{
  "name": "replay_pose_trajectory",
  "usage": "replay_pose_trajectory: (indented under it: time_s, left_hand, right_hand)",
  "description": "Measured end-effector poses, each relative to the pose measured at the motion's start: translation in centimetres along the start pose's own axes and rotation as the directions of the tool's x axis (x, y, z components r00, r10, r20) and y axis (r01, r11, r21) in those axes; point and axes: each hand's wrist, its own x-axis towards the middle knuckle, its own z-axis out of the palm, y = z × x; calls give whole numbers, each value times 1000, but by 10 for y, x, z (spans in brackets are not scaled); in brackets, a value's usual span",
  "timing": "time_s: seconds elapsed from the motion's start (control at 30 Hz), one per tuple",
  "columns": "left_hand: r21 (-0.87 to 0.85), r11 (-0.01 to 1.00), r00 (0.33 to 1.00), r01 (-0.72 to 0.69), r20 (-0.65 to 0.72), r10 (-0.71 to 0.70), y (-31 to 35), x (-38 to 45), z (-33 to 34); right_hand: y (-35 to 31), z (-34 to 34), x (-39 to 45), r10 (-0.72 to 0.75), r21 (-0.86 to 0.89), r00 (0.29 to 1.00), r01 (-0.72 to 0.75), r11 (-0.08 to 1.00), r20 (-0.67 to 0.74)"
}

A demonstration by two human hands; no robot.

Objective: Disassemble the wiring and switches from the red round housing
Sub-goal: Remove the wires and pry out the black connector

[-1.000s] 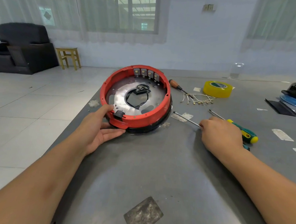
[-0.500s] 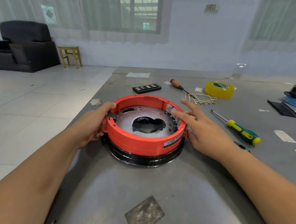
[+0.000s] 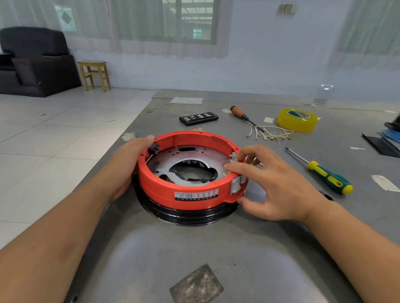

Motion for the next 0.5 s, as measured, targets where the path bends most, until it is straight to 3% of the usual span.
replay_pose_trajectory:
  time_s: [0.17, 0.33, 0.5]
  left_hand:
    - [-103, 994, 998, -41, -54, 36, -1, -1, 6]
    - [-36, 997, 997, -71, -46, 70, -7, -1, 13]
    - [-22, 1000, 1000, -15, -23, 14, -9, 2, 8]
  right_hand:
    - [-19, -1, 7, -81, -71, 995, 76, 995, -56]
    - [-40, -1, 15, -210, -120, 974, 199, 973, -88]
    - [-57, -11, 29, -156, 60, 985, 161, 985, -78]
